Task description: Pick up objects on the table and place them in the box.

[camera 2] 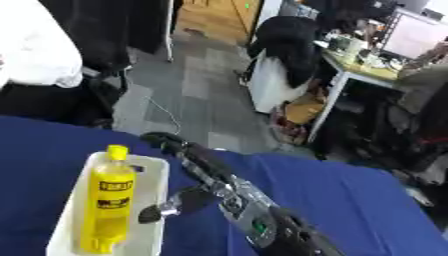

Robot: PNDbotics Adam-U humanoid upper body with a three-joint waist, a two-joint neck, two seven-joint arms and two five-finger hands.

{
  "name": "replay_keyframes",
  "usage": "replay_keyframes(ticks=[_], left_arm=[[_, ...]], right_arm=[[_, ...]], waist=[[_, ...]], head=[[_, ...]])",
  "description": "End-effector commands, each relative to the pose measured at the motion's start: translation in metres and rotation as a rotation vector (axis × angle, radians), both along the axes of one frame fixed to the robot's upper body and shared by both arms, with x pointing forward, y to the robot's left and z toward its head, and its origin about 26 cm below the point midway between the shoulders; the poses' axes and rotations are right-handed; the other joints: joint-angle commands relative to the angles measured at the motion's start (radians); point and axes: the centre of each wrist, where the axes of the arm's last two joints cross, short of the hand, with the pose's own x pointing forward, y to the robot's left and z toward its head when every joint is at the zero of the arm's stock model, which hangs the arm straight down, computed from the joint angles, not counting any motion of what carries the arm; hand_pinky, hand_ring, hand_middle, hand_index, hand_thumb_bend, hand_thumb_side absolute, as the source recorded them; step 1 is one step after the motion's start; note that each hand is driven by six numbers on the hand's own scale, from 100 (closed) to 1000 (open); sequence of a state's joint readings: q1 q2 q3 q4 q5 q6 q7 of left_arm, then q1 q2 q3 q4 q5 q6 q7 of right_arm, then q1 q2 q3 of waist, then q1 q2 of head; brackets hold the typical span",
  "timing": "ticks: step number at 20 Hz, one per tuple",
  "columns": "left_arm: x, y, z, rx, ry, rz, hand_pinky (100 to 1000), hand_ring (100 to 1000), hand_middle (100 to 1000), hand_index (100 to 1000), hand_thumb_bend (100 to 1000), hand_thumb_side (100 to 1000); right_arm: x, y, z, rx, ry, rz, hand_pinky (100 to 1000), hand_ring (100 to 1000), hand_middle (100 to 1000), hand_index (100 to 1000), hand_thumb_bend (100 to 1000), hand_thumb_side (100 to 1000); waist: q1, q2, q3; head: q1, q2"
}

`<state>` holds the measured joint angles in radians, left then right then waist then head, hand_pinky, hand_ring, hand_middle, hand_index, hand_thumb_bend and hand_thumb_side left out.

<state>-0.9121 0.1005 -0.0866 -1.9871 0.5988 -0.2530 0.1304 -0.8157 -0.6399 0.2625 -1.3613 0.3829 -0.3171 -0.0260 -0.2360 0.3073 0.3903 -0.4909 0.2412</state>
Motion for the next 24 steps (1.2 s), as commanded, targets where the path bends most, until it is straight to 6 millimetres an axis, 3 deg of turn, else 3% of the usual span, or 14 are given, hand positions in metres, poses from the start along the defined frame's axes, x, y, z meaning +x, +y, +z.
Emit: replay_keyframes(ticks=[1,6,7,8,9,13,17,20,24], left_arm=[[-0.006,-0.002,0.007,0.008,-0.037,-0.014,665,590,765,782,345,882],[-0.005,0.000,0.007,0.025,-0.050,-0.001,665,590,765,781,342,879],[-0.005,0.001,0.006,0.031,-0.054,0.005,666,589,767,781,337,875],[-0.005,0.002,0.006,0.037,-0.058,0.014,666,589,767,781,337,875],[-0.004,0.005,0.005,0.043,-0.062,0.027,666,589,768,781,328,881],[-0.001,0.016,0.001,0.078,-0.077,0.090,668,588,771,781,317,873],[0.004,0.030,-0.009,0.137,-0.085,0.165,669,587,773,781,302,863],[0.007,0.039,-0.018,0.190,-0.091,0.216,671,586,775,781,291,858],[0.009,0.052,-0.029,0.260,-0.091,0.277,672,585,778,781,278,854]], right_arm=[[-0.004,-0.011,0.018,0.015,-0.059,-0.031,717,828,896,951,1000,876],[-0.005,-0.013,0.016,0.088,-0.067,-0.035,674,801,882,936,1000,867],[-0.005,-0.012,0.014,0.114,-0.070,-0.030,579,753,852,911,991,923],[-0.007,-0.011,0.013,0.150,-0.075,-0.021,587,757,853,912,1000,882],[-0.009,-0.011,0.011,0.194,-0.084,-0.011,493,703,815,887,960,902],[-0.024,-0.011,0.013,0.331,-0.142,0.025,423,645,769,864,884,944],[-0.047,-0.015,0.014,0.390,-0.202,0.045,391,609,744,852,848,972],[-0.066,-0.014,0.009,0.431,-0.201,0.060,381,599,739,847,815,982],[-0.101,-0.008,-0.001,0.470,-0.177,0.076,379,596,736,840,792,995]], waist=[[0.010,-0.014,-0.005],[0.010,-0.009,-0.017],[0.010,-0.008,-0.022],[0.010,-0.007,-0.029],[0.010,-0.007,-0.037],[0.010,-0.013,-0.072],[0.010,-0.039,-0.115],[0.010,-0.058,-0.151],[0.010,-0.081,-0.199]], head=[[-0.005,-0.015],[-0.003,-0.022],[-0.002,-0.028],[-0.001,-0.033],[0.001,-0.038],[0.009,-0.056],[-0.027,-0.136],[-0.090,-0.197],[-0.133,-0.242]])
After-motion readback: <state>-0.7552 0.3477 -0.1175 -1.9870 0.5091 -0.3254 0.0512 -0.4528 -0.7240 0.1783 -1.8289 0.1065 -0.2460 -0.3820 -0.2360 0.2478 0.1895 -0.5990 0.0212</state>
